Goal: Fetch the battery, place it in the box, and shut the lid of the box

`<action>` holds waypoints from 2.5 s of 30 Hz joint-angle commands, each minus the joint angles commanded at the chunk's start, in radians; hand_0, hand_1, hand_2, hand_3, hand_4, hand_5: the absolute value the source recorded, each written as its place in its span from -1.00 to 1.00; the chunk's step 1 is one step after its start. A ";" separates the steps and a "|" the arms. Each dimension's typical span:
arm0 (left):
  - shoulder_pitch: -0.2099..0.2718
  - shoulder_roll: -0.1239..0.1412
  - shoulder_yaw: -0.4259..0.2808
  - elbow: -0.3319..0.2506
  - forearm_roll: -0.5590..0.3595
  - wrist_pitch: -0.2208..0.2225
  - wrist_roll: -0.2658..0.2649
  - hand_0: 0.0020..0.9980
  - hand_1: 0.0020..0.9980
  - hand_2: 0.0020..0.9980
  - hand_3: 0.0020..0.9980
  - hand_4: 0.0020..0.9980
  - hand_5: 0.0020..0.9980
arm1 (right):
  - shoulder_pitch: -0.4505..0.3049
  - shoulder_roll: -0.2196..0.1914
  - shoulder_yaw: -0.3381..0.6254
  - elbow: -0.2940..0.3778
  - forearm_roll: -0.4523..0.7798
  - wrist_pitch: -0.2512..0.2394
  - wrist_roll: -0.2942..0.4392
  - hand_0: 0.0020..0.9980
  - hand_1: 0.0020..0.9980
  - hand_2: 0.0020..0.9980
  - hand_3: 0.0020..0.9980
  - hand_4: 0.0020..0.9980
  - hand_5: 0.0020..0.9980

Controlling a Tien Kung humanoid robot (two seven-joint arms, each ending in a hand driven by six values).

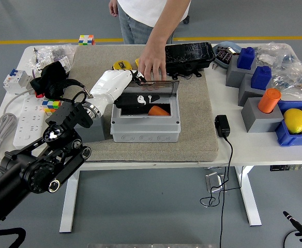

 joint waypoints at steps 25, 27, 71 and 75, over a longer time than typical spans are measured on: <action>0.027 0.104 0.097 -0.089 0.004 -0.050 0.022 0.12 0.33 0.31 0.31 1.00 1.00 | 0.000 -0.009 0.023 0.000 -0.011 -0.002 -0.001 0.74 0.60 0.55 0.72 1.00 1.00; 0.030 0.107 0.102 -0.090 0.003 -0.052 0.022 0.12 0.33 0.31 0.31 1.00 1.00 | 0.000 -0.008 0.022 0.000 -0.009 -0.003 -0.001 0.74 0.60 0.55 0.72 1.00 1.00; 0.125 0.085 -0.292 -0.119 -0.707 -0.130 -0.277 0.73 0.68 0.62 0.56 1.00 1.00 | 0.004 0.005 0.007 0.000 0.000 0.000 -0.001 0.74 0.60 0.55 0.72 1.00 1.00; 0.147 0.091 -0.321 -0.122 -0.876 -0.177 -0.291 1.00 0.93 0.84 0.74 1.00 1.00 | 0.005 0.007 0.012 0.000 -0.003 0.001 -0.001 0.74 0.60 0.55 0.72 1.00 1.00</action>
